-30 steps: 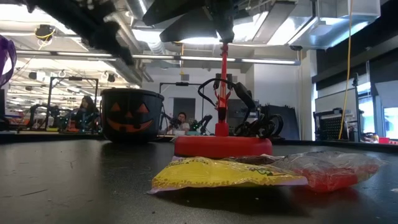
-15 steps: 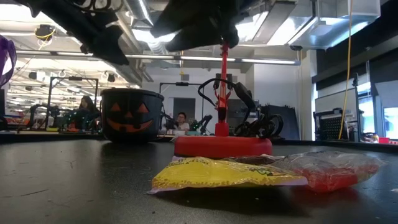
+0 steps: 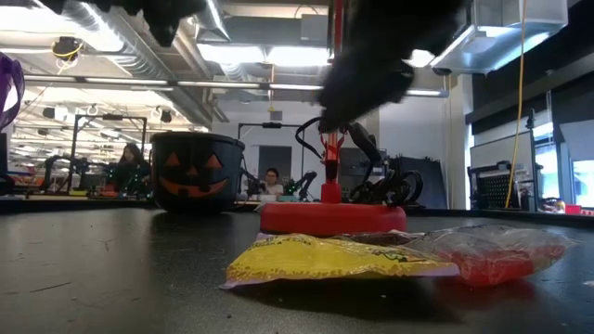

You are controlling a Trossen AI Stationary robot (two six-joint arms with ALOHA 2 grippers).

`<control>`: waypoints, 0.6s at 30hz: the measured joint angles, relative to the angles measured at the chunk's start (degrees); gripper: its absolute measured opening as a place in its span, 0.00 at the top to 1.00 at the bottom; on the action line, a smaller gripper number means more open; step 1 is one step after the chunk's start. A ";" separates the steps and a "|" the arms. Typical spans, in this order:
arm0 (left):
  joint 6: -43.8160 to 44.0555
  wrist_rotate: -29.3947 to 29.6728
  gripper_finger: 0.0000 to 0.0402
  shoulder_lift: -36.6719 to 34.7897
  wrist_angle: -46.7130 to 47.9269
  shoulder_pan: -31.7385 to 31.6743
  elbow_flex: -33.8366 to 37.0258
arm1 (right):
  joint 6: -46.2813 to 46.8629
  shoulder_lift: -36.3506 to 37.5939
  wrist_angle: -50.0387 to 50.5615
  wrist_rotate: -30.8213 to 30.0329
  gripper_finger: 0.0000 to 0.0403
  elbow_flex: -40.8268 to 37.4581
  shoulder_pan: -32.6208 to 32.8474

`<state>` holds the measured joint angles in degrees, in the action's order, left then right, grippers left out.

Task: Organize candy in baskets
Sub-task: Put the red gummy into the orange bucket

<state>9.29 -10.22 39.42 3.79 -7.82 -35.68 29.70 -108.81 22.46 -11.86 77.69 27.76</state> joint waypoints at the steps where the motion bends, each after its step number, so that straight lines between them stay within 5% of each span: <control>1: -0.81 0.02 0.61 0.00 -0.27 0.98 0.00 | 0.48 0.00 1.23 0.04 0.49 0.00 0.66; 18: -2.33 0.68 0.61 -0.06 -1.92 3.76 -0.02 | 4.40 -0.09 6.01 -4.96 0.49 -2.12 3.23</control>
<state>6.96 -9.54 39.35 1.87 -4.05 -35.70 34.11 -108.90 28.47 -16.82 75.57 30.98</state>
